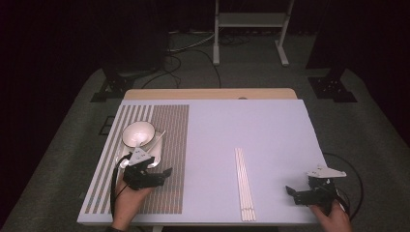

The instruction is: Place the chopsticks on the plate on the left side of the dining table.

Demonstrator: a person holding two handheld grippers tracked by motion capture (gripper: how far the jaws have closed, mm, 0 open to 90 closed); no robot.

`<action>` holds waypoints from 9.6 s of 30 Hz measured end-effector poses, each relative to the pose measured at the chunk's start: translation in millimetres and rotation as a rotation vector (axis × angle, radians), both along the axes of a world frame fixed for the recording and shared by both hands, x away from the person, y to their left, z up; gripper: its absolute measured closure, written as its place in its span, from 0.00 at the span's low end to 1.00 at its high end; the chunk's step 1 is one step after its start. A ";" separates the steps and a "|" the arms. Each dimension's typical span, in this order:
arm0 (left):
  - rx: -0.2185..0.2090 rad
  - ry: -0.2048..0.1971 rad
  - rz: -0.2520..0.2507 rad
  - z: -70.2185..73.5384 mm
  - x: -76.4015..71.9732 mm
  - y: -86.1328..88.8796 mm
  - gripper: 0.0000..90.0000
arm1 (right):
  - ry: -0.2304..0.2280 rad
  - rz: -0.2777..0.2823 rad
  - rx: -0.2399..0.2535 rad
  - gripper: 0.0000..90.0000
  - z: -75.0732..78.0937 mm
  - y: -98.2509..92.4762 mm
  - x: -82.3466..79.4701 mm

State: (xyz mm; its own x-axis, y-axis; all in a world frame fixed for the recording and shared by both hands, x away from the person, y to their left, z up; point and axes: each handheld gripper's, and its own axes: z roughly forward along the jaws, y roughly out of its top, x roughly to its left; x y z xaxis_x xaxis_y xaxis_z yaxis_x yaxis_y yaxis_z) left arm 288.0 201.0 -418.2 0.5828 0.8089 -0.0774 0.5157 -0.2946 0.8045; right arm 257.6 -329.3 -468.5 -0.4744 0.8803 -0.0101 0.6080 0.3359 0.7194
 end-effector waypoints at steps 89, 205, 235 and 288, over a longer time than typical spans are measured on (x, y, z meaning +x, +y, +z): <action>0.038 0.058 -0.244 -33.4 43.1 -195.6 0.00 | 0.001 -0.001 0.000 0.00 0.0 0.1 -0.3; 0.170 0.041 -0.268 -47.5 -64.0 -132.5 0.00 | 0.000 -0.001 0.001 0.00 0.0 0.0 -0.3; 0.174 0.057 -0.258 -45.6 -51.6 -100.8 0.00 | 0.001 -0.001 0.001 0.00 0.0 0.0 -0.3; 0.193 0.068 -0.107 -43.0 -35.2 -40.4 0.00 | 0.001 -0.002 0.001 0.00 0.0 0.1 -0.2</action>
State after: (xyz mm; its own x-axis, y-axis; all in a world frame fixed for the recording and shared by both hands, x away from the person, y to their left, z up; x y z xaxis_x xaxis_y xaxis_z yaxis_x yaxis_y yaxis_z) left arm 252.9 160.6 -461.1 0.6651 0.7461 0.0306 0.5245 -0.4960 0.6920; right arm 257.3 -329.3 -468.5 -0.4730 0.8810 -0.0084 0.6093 0.3339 0.7192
